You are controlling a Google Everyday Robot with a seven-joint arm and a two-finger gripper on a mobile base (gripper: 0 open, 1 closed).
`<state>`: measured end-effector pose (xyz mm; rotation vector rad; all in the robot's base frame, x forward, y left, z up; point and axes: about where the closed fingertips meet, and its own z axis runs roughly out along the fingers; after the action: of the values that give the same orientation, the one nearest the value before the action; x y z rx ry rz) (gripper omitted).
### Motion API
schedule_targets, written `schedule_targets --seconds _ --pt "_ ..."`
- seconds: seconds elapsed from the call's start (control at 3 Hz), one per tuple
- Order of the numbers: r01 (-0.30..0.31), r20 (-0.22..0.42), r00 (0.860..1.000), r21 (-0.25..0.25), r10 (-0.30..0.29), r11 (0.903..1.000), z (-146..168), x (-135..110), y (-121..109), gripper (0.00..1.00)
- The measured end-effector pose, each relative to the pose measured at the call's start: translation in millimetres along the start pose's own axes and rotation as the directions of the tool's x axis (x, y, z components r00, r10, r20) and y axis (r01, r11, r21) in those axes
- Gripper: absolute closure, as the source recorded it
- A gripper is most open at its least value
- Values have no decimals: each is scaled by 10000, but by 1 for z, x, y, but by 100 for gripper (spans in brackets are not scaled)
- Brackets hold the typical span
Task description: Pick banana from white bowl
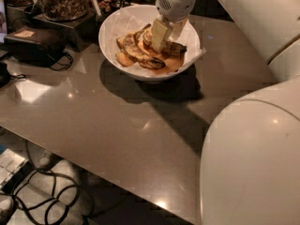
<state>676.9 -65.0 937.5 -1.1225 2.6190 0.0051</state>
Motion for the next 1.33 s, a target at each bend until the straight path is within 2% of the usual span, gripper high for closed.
schedule_targets --seconds 0.67,1.33 --pt "285 -156 9995 -348 -291 9990 15 -7 14 41" --pt "429 -96 9990 -316 -432 9986 17 -7 21 84"
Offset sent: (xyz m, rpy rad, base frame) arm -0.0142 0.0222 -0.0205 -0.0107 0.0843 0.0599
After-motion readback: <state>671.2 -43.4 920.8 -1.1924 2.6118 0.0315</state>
